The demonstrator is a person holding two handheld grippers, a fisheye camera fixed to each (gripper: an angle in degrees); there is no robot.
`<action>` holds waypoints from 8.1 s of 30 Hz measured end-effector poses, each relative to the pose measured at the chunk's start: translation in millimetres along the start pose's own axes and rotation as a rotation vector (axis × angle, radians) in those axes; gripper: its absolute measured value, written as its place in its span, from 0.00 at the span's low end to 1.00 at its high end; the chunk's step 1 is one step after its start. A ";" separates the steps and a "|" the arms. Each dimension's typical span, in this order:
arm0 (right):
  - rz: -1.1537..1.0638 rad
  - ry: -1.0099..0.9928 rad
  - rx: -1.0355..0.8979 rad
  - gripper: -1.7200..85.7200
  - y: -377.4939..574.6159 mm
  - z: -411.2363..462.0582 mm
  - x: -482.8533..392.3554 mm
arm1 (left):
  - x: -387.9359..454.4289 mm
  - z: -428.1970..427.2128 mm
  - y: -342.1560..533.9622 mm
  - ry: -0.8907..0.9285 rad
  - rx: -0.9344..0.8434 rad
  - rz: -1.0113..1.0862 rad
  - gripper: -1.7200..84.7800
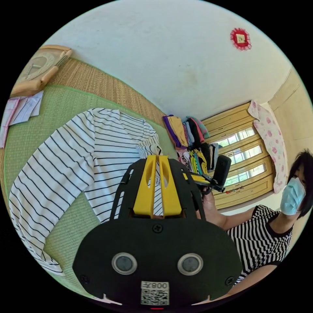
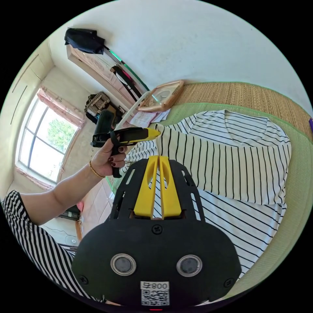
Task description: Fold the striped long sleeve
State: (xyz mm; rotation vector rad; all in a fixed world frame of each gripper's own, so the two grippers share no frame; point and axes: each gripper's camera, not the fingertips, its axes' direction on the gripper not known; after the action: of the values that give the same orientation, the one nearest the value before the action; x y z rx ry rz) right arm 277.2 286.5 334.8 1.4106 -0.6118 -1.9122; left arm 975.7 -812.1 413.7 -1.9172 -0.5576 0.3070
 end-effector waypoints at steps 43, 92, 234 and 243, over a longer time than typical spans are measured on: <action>0.036 -0.061 -0.317 0.03 -56.3 141.4 -0.8 | -4.3 230.1 -13.0 -0.423 -0.140 0.053 0.03; 0.468 0.265 0.224 0.03 255.7 -93.4 273.9 | 440.4 578.1 -426.7 -0.288 -0.377 0.482 0.03; -0.370 0.018 -0.181 0.03 -329.9 -60.2 -295.8 | -57.3 63.3 406.0 -0.276 0.582 0.026 0.02; -0.214 -0.012 0.162 0.03 -235.6 -271.9 -107.2 | 126.1 157.6 220.1 -0.169 0.411 0.350 0.02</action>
State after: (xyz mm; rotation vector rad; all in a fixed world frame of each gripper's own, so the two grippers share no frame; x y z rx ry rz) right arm 499.4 528.4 153.2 1.6239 -0.6559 -2.0770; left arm 1064.7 -693.8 154.3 -1.5875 -0.2377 0.7544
